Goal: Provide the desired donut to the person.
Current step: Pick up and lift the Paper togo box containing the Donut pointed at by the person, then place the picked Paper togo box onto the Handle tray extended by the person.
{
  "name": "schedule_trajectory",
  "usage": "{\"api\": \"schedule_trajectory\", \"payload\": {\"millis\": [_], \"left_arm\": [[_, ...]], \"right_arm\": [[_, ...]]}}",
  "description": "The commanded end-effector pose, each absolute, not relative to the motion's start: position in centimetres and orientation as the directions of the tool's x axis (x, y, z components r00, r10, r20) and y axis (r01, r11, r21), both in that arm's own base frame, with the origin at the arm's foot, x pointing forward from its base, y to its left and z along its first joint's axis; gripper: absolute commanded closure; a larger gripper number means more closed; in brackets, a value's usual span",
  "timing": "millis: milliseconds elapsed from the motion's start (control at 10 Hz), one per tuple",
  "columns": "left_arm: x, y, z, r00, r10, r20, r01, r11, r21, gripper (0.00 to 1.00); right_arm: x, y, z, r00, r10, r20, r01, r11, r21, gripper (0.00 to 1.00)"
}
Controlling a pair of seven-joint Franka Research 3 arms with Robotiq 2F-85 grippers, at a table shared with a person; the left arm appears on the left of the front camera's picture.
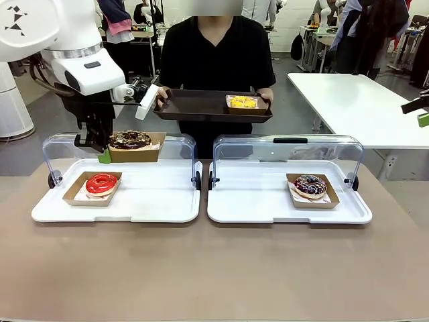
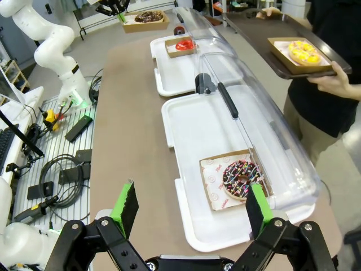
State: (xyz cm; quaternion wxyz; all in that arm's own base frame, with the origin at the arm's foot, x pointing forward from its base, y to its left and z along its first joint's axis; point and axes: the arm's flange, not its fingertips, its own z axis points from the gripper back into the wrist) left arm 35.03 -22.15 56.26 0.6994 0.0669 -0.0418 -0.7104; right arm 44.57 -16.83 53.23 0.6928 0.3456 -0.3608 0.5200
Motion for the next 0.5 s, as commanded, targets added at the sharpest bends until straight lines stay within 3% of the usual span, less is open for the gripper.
{"api": "schedule_trajectory", "payload": {"millis": [0, 400], "left_arm": [[34.76, -22.09, 56.56, -0.004, -0.999, -0.048, 0.987, -0.011, 0.16, 1.0], [34.76, -22.09, 56.56, -0.004, -0.999, -0.048, 0.987, -0.011, 0.16, 1.0]], "right_arm": [[44.57, -16.8, 53.16, 0.204, 0.471, 0.858, -0.968, 0.228, 0.105, 0.0], [44.57, -16.8, 53.16, 0.204, 0.471, 0.858, -0.968, 0.228, 0.105, 0.0]]}}
